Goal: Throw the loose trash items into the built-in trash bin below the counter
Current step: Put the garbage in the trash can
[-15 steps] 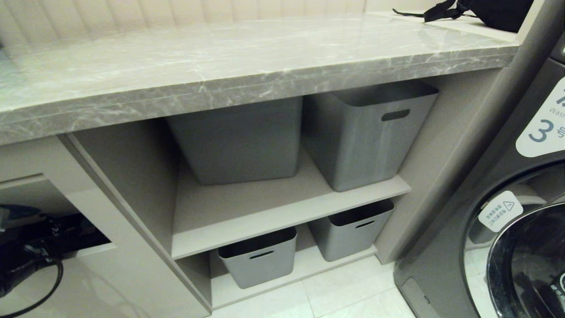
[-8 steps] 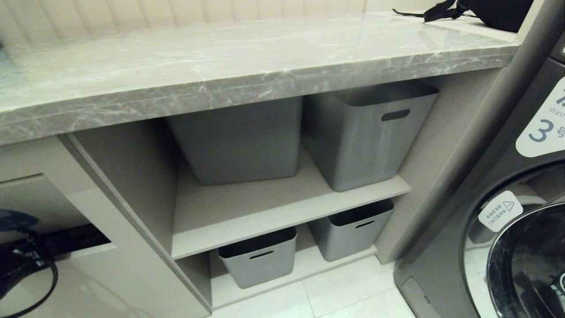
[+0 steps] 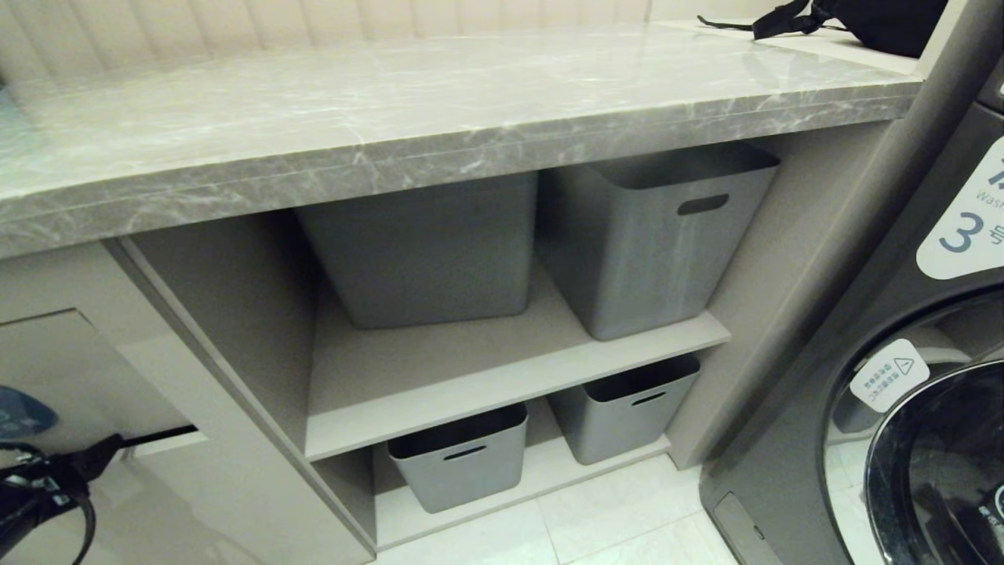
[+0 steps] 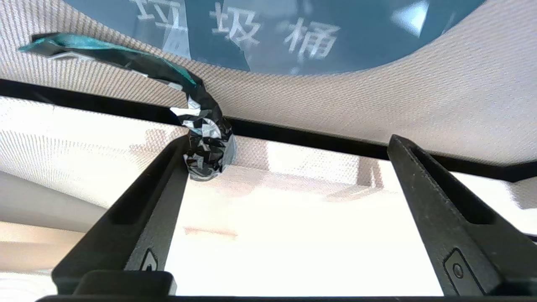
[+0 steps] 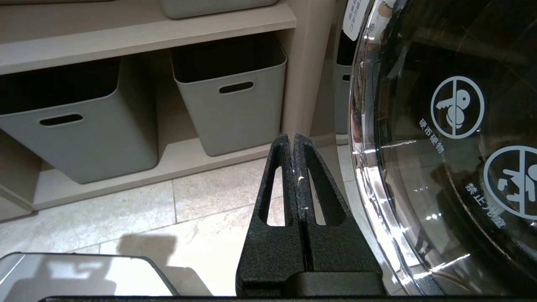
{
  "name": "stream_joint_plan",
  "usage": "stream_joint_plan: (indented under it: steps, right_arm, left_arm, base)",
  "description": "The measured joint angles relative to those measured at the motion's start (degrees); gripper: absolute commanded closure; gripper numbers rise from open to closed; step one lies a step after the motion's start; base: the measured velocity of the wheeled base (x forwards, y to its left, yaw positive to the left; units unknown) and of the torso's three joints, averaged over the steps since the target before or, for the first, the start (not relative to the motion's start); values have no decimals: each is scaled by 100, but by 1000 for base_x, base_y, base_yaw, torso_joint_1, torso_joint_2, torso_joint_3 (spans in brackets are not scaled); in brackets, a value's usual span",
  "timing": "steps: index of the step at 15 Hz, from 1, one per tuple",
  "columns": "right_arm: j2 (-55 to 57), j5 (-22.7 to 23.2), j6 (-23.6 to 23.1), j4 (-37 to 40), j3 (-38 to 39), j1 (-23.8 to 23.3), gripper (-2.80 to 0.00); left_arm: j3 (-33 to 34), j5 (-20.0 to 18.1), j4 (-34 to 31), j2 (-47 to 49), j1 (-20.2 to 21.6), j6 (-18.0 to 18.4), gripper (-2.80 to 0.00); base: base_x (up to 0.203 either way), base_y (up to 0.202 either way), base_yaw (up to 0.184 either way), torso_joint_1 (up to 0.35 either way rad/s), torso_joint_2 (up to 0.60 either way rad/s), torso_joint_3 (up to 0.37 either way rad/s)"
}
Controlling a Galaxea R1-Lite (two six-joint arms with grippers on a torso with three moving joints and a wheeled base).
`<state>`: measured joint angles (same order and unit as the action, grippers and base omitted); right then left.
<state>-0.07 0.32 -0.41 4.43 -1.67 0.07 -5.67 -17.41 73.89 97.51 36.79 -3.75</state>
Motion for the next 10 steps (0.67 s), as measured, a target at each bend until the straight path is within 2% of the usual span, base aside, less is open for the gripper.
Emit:
stream_joint_plan:
  steps: [2,8,10]
  right_arm:
    - [0,-2,0,1,0,0,0]
    - [0,-1,0,1,0,0,0]
    - [0,-2,0,3,0,0,0]
  left_arm:
    - [-24,-7,-10,-57,-43,-192,-280]
    - [-633,-16,-11,221,-280,-278,-280]
    - [-905,-17,-7,424,-418,-425,-280]
  base:
    - [0,0,0,0,0,0]
    - [0,0,0,0,0,0]
    - [0,0,0,0,0,0]
